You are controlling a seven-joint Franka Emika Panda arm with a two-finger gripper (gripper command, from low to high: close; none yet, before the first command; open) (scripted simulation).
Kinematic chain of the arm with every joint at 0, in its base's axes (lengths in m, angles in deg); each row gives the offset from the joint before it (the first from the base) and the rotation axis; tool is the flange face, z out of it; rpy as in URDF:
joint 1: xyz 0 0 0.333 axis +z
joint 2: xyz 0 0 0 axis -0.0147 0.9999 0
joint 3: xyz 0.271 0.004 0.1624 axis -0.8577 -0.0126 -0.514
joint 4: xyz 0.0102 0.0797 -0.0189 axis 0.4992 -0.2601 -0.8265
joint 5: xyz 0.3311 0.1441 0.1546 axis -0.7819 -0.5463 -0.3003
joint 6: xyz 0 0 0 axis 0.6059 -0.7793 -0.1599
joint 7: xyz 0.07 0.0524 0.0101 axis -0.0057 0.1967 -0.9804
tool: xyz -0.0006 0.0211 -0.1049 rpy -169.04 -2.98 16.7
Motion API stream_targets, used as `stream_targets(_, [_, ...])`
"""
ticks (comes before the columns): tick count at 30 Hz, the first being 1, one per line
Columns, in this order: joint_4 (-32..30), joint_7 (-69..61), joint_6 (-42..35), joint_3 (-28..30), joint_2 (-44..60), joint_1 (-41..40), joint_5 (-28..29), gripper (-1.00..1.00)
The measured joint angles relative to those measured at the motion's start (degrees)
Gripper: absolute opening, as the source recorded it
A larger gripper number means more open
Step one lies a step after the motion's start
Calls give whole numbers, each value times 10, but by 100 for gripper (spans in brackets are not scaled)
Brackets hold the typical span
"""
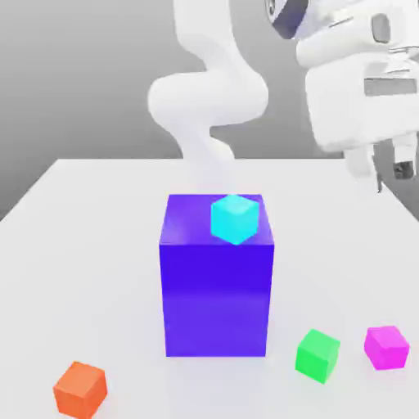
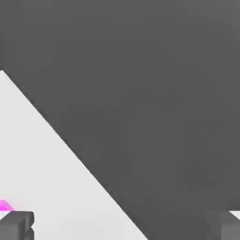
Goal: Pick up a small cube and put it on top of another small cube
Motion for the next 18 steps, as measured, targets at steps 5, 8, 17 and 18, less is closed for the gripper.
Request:
stream_targets(5, [-18,-94,43,-25,103,55,14,0])
stream_targets(8, [-28,-137,69,-34,164,71,41,0])
stream_targets(17, [-19,-160,182,-25,340,108,109,-100])
stream_targets(18, [-19,-160,182,-25,340,108,109,-100])
